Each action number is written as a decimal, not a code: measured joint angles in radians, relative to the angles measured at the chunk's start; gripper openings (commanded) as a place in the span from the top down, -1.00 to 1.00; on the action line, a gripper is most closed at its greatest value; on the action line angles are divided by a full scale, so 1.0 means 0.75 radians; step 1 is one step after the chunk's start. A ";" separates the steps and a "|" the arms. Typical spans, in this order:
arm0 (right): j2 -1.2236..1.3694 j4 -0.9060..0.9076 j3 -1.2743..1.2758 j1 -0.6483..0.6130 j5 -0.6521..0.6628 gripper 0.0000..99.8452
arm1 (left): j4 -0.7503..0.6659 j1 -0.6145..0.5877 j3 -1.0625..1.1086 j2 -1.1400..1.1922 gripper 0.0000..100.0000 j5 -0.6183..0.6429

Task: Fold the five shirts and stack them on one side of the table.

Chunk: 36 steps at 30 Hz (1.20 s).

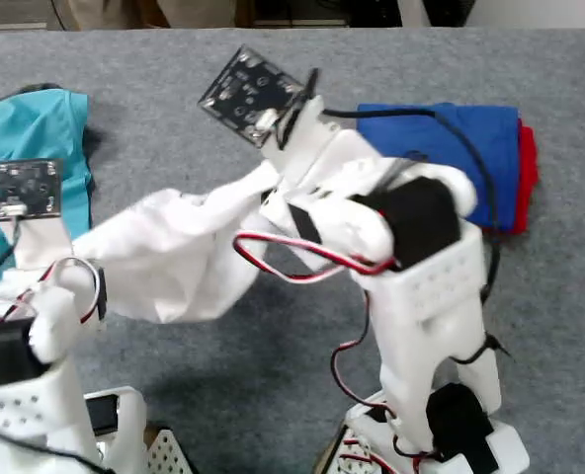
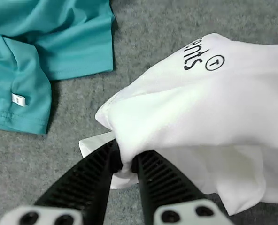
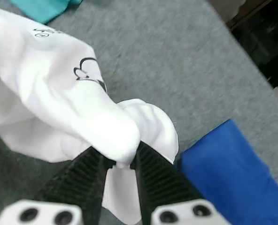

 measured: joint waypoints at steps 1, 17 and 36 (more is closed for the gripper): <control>0.000 -0.010 0.047 0.000 0.016 1.00 | -0.016 0.000 0.053 0.000 0.96 0.000; 0.000 -0.391 0.663 0.000 0.117 1.00 | -0.166 -0.006 0.471 0.000 0.51 -0.002; 0.002 -1.160 1.162 0.217 0.115 1.00 | -0.710 -0.006 0.835 0.002 0.77 -0.006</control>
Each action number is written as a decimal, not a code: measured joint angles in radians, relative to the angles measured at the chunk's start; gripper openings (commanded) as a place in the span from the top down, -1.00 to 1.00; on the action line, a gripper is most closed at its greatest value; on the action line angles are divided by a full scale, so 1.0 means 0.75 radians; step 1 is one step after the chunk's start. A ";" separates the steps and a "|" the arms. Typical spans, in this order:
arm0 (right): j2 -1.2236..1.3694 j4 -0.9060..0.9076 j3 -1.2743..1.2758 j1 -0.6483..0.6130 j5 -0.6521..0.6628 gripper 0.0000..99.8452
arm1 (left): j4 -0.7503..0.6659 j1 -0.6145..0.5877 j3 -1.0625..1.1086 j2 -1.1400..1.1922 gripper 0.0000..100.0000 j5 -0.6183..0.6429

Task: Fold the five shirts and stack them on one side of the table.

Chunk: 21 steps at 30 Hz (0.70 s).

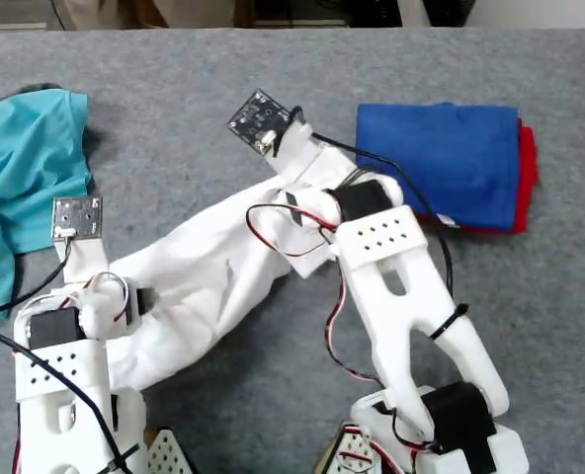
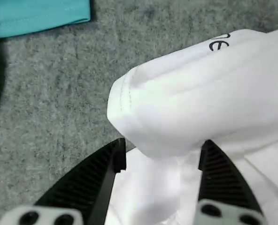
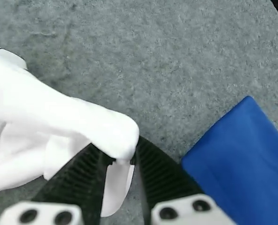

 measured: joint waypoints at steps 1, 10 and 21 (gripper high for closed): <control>0.000 -0.016 0.014 0.002 0.000 1.00 | -0.039 0.000 0.014 0.000 0.83 0.000; 0.000 -0.082 0.049 0.002 0.000 1.00 | -0.223 0.000 0.045 0.000 0.96 0.000; 0.096 -0.113 0.049 0.006 0.000 1.00 | -0.223 -0.090 -0.033 0.000 0.96 0.113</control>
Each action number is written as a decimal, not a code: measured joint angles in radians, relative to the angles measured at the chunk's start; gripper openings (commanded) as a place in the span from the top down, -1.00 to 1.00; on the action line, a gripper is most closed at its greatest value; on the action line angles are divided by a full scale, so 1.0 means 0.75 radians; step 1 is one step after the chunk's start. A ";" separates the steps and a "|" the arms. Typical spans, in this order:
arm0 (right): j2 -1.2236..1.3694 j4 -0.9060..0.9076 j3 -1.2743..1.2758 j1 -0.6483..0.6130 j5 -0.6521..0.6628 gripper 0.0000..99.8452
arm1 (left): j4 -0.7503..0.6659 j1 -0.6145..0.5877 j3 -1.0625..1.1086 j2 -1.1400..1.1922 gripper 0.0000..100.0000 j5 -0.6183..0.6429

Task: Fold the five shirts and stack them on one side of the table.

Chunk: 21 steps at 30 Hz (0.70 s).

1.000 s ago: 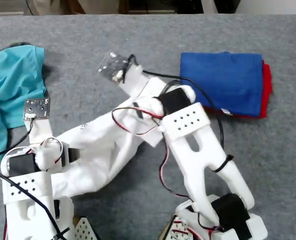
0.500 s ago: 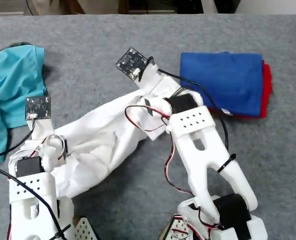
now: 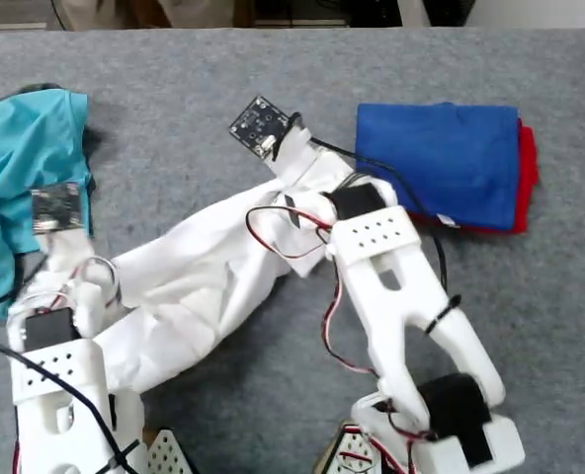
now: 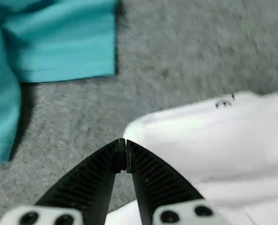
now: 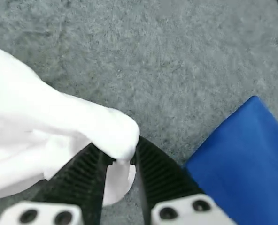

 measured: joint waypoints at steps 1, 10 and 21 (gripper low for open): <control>0.027 -0.018 0.000 0.002 -0.002 1.00 | 0.000 -0.027 -0.020 0.000 0.96 0.033; 0.329 -0.225 -0.010 0.129 -0.125 1.00 | 0.000 -0.115 -0.080 0.006 0.96 0.088; 0.556 -0.303 -0.076 0.166 -0.133 1.00 | 0.023 -0.115 -0.346 0.534 0.96 0.166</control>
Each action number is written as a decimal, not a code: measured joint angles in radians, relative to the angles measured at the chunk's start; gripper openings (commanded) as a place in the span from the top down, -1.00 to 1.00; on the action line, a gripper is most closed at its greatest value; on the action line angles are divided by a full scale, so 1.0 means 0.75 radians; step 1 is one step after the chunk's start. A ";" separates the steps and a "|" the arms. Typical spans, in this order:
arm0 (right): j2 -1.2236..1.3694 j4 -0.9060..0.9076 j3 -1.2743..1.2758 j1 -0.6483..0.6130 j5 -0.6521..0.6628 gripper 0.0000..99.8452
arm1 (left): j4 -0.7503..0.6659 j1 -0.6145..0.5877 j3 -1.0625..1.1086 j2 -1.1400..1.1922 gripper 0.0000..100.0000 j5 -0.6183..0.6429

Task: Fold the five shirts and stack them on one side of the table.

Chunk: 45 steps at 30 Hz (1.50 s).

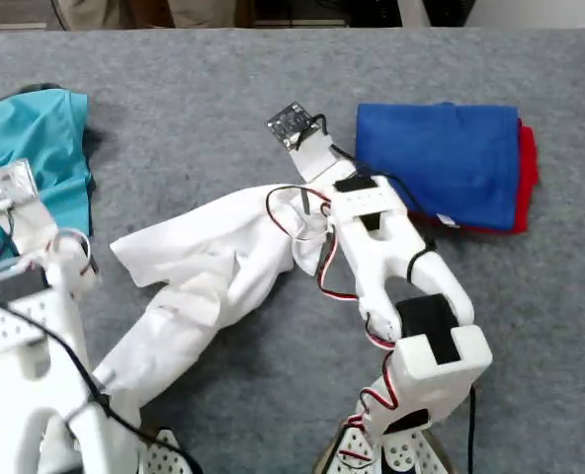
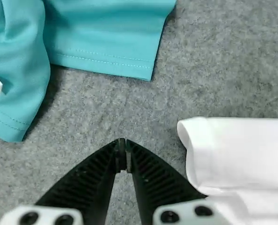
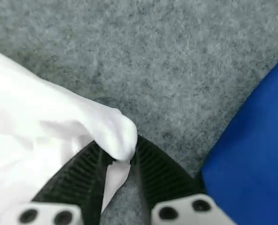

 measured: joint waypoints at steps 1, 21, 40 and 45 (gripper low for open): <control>0.004 0.000 0.000 0.000 0.000 1.00 | 0.029 0.002 -0.065 0.070 0.96 0.014; 0.004 -0.006 0.000 -0.002 0.082 1.00 | 0.397 0.450 -0.659 0.939 0.96 0.035; -0.203 0.352 -0.186 -0.002 0.084 0.23 | 0.295 0.288 -0.824 1.021 0.96 0.035; -0.331 0.556 -0.315 0.000 0.084 0.30 | 0.295 0.280 -0.865 1.021 0.96 0.053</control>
